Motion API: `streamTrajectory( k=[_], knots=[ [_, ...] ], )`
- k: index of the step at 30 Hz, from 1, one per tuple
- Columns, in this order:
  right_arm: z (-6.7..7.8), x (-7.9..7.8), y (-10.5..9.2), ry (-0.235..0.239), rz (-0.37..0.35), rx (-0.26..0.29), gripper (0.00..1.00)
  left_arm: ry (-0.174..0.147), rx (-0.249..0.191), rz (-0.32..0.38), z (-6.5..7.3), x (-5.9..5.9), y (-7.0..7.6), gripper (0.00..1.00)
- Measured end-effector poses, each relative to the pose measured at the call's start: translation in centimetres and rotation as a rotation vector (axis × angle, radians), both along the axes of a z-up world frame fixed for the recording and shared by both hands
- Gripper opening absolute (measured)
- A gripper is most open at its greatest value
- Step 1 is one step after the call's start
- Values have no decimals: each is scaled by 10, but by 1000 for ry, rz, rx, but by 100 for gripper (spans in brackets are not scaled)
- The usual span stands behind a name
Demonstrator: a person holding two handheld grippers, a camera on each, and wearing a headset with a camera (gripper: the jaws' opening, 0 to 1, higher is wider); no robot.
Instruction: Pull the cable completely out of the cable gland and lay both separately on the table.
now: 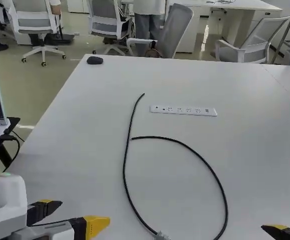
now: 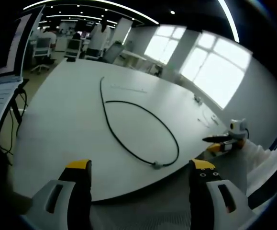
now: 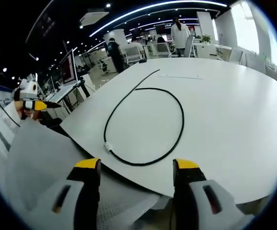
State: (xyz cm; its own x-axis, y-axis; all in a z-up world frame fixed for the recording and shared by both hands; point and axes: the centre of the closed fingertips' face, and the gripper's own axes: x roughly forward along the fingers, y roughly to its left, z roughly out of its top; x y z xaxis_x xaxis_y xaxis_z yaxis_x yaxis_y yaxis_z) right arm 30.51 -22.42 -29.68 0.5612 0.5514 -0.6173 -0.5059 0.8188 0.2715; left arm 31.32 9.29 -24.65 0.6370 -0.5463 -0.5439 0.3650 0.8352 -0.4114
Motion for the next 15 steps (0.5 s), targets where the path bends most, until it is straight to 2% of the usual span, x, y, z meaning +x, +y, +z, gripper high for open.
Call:
streamTrajectory(
  k=[15],
  knots=[
    [1, 0, -2, -4, -2, 0, 64, 1, -1, 3, 0, 0, 0, 83]
  ],
)
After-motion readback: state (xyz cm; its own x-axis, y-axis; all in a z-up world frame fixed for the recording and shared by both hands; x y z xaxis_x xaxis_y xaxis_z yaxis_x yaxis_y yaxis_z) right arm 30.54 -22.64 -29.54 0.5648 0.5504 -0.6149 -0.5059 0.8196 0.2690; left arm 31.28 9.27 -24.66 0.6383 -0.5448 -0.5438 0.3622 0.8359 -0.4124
